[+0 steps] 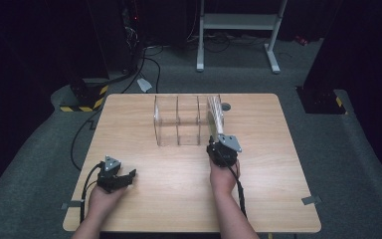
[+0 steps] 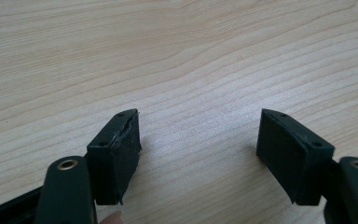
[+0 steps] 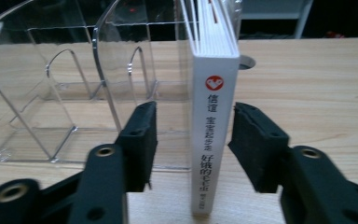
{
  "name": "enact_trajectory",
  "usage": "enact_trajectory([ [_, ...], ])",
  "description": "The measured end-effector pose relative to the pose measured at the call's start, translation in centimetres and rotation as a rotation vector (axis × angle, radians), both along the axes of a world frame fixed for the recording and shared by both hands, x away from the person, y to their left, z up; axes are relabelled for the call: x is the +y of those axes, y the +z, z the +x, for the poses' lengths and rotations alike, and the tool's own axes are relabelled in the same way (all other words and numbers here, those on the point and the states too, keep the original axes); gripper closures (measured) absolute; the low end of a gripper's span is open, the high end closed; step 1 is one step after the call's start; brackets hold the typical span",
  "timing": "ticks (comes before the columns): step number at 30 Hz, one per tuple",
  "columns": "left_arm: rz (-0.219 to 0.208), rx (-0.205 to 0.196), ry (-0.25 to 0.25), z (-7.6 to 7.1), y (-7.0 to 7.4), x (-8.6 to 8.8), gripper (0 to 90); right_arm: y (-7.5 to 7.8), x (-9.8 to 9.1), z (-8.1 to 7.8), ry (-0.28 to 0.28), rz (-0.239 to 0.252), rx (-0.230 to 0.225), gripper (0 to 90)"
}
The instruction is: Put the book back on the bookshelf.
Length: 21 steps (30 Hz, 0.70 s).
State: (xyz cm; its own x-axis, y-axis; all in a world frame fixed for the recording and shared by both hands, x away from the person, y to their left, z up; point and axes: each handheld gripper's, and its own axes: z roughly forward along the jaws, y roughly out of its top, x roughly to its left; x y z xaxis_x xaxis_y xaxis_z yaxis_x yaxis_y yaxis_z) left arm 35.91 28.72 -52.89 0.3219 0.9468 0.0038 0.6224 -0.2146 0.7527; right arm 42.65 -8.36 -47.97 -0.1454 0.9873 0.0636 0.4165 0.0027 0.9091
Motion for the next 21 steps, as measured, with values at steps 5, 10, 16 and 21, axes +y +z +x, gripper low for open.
enact_trajectory([
  [5, 0.0, 0.001, -0.001, 0.0, 0.0, 0.0, 30.2, 0.2, -0.1, -0.2, 0.031, 0.015, 0.006, 41.4],
  [10, 0.0, 0.002, -0.001, 0.0, 0.0, 0.0, 30.2, 0.6, -0.4, -0.6, 0.078, 0.006, -0.005, 36.9],
  [16, 0.0, 0.0, 0.0, 0.0, 0.0, 0.0, 30.1, 0.7, -1.0, -1.1, 0.105, 0.01, 0.0, 31.8],
  [21, 0.0, 0.0, 0.0, 0.0, 0.0, 0.0, 30.2, 0.7, -1.7, -1.8, 0.118, 0.012, -0.002, 30.5],
])
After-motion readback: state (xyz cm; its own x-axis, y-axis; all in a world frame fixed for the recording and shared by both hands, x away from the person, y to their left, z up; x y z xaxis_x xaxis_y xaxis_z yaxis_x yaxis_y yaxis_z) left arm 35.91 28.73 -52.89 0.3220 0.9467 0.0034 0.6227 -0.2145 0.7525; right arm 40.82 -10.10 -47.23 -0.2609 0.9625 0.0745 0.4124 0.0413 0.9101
